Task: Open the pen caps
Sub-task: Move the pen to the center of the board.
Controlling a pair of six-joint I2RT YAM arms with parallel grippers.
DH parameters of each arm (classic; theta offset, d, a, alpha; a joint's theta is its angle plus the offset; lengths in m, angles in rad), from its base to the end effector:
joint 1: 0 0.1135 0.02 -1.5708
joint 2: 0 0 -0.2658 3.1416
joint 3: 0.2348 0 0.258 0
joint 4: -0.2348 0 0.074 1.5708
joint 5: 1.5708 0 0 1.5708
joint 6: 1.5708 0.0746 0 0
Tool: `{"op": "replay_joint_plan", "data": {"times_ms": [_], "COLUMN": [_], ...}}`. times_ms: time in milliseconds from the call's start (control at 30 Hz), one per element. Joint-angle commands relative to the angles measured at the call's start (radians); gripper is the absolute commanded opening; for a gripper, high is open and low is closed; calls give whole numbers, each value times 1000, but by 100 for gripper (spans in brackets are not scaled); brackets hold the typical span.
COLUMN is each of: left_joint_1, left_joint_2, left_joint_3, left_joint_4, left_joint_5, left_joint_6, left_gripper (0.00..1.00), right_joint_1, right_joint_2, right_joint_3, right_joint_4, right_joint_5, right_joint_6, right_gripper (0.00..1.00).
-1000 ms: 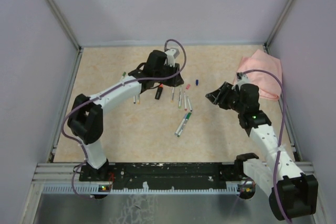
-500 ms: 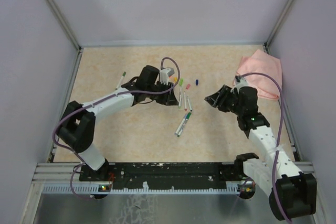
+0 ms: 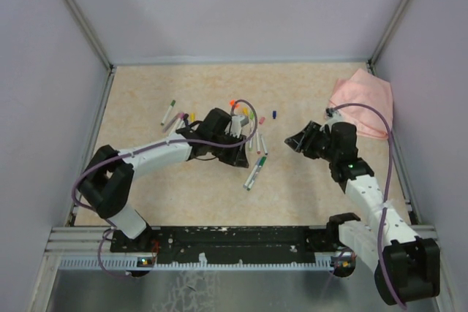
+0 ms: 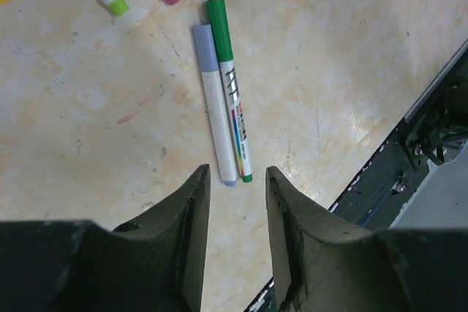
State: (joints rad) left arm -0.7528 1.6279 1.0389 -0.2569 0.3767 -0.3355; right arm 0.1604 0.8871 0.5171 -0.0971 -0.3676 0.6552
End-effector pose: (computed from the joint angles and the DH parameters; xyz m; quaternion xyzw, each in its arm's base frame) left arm 0.2529 -0.2745 0.1821 0.2552 0.8848 -0.3301 0.2074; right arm 0.2287 0.0642 0.2201 0.1121 0.8352 0.3473 0.4114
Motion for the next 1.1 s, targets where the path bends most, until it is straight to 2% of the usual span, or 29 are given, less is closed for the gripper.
{"op": "replay_joint_plan", "data": {"times_ms": [0, 167, 400, 700, 1067], "left_joint_1": [-45, -79, -130, -164, -172], "left_joint_2": [18, 60, 76, 173, 285], "left_joint_3": [7, 22, 38, 134, 244], "left_joint_4": [2, 6, -46, -143, -230], "left_joint_5": [-65, -106, -177, -217, -245], "left_joint_6": [-49, -124, -173, -145, -98], "left_gripper": [41, 36, 36, 37, 27], "right_joint_1": [-8, 5, 4, 3, 4], "right_joint_2": [28, 71, 56, 5, 1], "right_joint_3": [20, 20, -17, -69, -77], "right_joint_4": [5, 8, 8, 35, 34], "right_joint_5": [-32, -62, -103, -94, -108], "right_joint_6": [-28, -23, -44, -41, -48], "right_gripper": [47, 47, 47, 47, 47]}}
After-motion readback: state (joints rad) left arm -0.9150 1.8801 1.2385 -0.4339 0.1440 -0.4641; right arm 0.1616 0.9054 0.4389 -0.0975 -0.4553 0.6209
